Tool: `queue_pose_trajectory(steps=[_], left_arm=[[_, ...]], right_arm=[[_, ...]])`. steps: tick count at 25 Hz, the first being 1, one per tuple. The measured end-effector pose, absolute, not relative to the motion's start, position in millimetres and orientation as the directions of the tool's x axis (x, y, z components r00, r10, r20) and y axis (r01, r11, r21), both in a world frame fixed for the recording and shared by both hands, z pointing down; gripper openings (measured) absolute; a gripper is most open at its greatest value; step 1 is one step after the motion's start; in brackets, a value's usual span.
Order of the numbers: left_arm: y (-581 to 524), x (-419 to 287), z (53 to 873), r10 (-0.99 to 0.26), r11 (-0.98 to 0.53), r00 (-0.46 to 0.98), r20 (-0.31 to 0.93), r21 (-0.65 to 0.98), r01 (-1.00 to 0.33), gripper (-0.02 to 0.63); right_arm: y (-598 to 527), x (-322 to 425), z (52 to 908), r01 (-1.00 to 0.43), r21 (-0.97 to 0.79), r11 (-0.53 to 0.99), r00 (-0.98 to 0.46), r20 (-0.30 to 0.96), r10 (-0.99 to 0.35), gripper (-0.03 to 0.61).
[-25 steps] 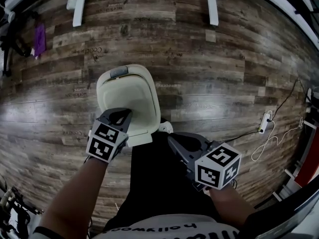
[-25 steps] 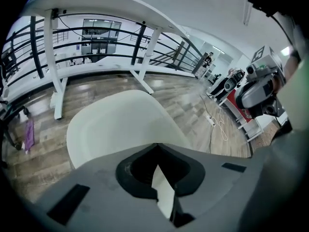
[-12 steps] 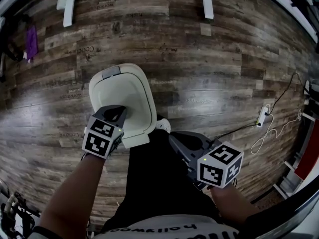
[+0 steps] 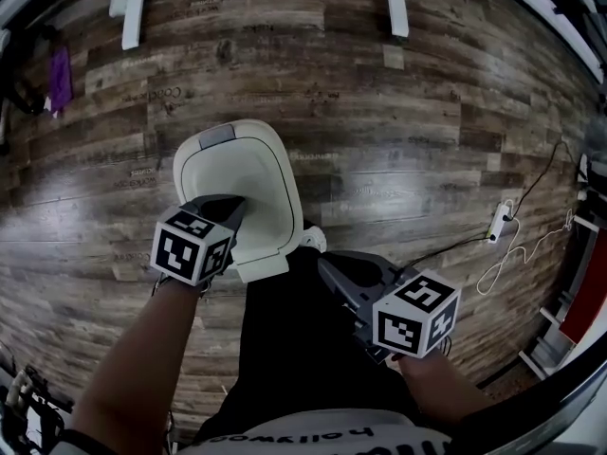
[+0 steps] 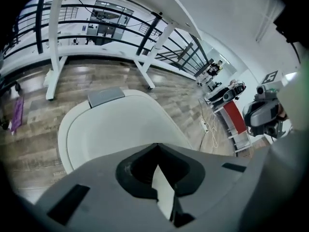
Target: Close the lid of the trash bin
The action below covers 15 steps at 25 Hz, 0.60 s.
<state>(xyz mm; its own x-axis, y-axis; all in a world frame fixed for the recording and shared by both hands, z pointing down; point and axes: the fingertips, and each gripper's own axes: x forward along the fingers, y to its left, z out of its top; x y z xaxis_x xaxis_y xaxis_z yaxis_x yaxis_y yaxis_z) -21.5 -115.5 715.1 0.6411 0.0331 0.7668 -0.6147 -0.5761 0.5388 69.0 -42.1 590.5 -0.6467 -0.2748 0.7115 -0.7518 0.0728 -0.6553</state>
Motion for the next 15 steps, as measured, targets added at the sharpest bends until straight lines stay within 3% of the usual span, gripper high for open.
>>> queue_pose_trajectory(steps=[4, 9, 15], left_arm=[[-114.1, -24.9, 711.0, -0.019, -0.518, 0.670, 0.742, 0.566, -0.641, 0.006], [-130.1, -22.2, 673.1, -0.175, -0.496, 0.755, 0.632, 0.606, -0.622, 0.006], [-135.6, -39.1, 628.0, -0.233, -0.455, 0.834, 0.500, 0.702, -0.548, 0.006]], right_arm=[[-42.4, 68.4, 590.0, -0.753, -0.651, 0.091, -0.648, 0.712, -0.270, 0.009], [-45.2, 72.8, 592.4, -0.757, -0.641, 0.122, -0.648, 0.717, -0.258, 0.009], [-90.5, 61.2, 602.3, -0.768, -0.488, 0.414, -0.604, 0.766, -0.218, 0.011]])
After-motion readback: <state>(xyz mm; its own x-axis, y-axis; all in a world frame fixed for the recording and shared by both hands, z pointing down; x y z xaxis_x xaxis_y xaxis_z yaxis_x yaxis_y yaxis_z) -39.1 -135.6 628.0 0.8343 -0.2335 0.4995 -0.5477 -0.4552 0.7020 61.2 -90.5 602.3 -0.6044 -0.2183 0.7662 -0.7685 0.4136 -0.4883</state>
